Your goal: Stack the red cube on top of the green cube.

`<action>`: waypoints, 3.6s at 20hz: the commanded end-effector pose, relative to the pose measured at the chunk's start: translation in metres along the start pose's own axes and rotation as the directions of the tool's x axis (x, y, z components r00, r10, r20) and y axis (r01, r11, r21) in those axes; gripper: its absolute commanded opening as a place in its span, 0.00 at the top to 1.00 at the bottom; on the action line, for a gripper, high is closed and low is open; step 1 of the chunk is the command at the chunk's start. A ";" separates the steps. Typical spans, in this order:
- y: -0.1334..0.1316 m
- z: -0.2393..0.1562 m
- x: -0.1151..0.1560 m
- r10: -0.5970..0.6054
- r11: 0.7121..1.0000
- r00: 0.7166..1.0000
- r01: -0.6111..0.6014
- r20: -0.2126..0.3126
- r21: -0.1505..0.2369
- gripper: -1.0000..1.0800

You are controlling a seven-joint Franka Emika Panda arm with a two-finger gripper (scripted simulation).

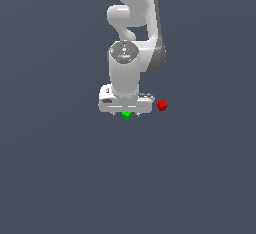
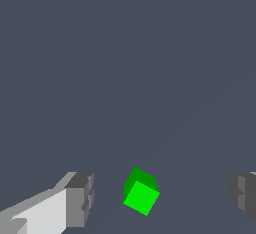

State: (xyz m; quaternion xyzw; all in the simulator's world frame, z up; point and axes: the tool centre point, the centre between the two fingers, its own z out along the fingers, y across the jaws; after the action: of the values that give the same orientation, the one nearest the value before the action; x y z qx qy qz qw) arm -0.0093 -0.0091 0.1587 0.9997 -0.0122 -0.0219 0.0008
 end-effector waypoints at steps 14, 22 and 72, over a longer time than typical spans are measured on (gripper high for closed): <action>-0.043 0.018 -0.027 -0.056 0.998 0.998 0.056 -0.009 -0.001 0.04; -0.114 0.049 -0.080 -0.154 0.988 0.988 0.154 -0.023 -0.003 0.04; -0.203 0.145 -0.157 -0.283 0.959 0.958 0.282 -0.042 -0.011 1.00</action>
State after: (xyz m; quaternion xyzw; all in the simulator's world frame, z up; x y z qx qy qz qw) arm -0.1673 0.1980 0.0203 0.9914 0.1307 -0.0001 0.0001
